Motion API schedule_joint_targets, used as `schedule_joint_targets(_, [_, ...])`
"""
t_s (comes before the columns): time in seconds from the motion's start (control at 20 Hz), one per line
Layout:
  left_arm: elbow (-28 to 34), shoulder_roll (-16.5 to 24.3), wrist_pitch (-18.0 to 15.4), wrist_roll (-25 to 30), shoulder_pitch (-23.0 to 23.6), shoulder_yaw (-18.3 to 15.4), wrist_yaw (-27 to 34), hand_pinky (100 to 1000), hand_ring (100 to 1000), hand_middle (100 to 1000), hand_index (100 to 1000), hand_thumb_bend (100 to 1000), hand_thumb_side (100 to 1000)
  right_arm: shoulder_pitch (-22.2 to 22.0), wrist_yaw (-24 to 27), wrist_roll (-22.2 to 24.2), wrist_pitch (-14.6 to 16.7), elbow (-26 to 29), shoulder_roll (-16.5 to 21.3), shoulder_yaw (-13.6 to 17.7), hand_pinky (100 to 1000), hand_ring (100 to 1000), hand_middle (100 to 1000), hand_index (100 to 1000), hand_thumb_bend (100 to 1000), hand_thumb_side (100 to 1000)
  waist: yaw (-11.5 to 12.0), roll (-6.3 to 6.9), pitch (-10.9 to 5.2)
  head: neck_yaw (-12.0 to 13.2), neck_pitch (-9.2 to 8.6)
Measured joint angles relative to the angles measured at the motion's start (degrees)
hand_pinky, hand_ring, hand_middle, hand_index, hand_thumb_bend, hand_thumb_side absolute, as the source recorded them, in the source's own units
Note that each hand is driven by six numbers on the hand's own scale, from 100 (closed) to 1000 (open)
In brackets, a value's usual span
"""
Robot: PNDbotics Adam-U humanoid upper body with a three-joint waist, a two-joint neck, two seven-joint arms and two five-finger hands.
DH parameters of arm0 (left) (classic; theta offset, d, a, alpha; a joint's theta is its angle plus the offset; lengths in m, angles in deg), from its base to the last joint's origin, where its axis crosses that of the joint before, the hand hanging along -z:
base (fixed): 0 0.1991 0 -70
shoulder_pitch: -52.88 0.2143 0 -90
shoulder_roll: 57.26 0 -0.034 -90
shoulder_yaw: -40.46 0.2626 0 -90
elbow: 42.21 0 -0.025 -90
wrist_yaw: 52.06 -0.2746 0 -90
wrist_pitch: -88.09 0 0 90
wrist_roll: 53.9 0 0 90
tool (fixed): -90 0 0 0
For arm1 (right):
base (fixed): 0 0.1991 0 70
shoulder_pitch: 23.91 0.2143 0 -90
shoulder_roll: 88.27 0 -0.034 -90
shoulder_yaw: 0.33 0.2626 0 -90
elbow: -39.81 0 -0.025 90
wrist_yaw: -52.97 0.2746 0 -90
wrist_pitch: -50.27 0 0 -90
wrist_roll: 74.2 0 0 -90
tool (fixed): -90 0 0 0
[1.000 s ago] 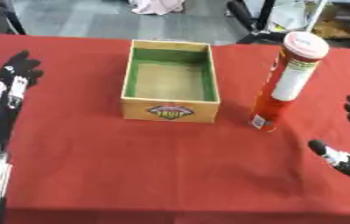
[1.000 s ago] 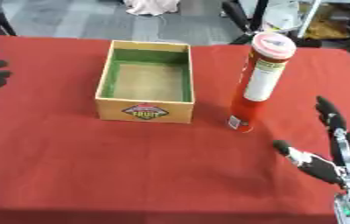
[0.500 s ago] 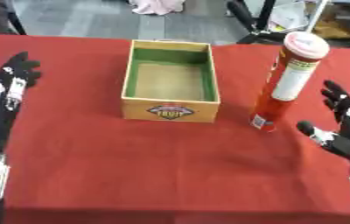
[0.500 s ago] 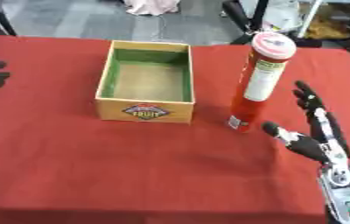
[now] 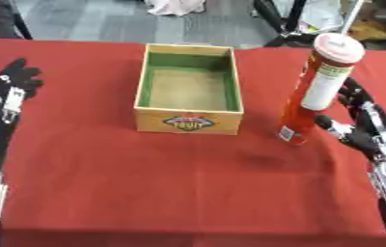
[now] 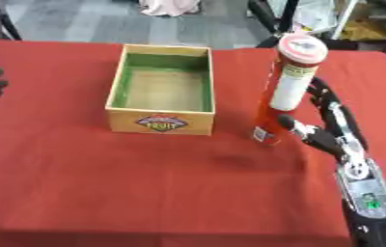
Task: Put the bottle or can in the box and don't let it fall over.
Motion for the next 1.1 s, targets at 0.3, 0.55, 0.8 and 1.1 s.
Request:
schedule_joint_targets(0.3, [0.0, -0.5, -0.3, 0.3, -0.3, 0.2, 0.0, 897, 826, 815, 971, 232, 931, 2.1, 0.9, 0.0, 0.0, -1.9, -0.5, 0.0, 1000, 1000, 1000, 1000, 830, 534, 0.4, 0.54, 0.29, -0.4, 0.0])
schedule_joint_targets(0.55, [0.0, -0.5, -0.5, 0.5, -0.3, 0.2, 0.2, 897, 826, 815, 972, 233, 931, 3.8, 2.3, 0.0, 0.0, -2.7, -1.4, 0.0, 1000, 1000, 1000, 1000, 831, 523, 0.6, 0.73, 0.43, -0.9, 0.0])
schedule_joint_targets(0.8, [0.0, -0.8, -0.6, 0.7, -0.4, 0.5, 0.2, 897, 826, 816, 972, 233, 933, 4.9, 3.5, 0.3, 0.1, -3.0, -1.9, 0.0, 1000, 1000, 1000, 1000, 830, 513, 0.8, 0.77, 0.5, -1.1, 0.0])
schedule_joint_targets(1.1, [0.0, -0.9, -0.5, 0.8, -0.4, 0.5, 0.2, 898, 826, 816, 972, 235, 933, 5.7, 4.1, 0.7, 0.2, -3.0, -2.3, 0.0, 1000, 1000, 1000, 1000, 803, 492, 1.1, 0.68, 0.54, -1.2, 0.0])
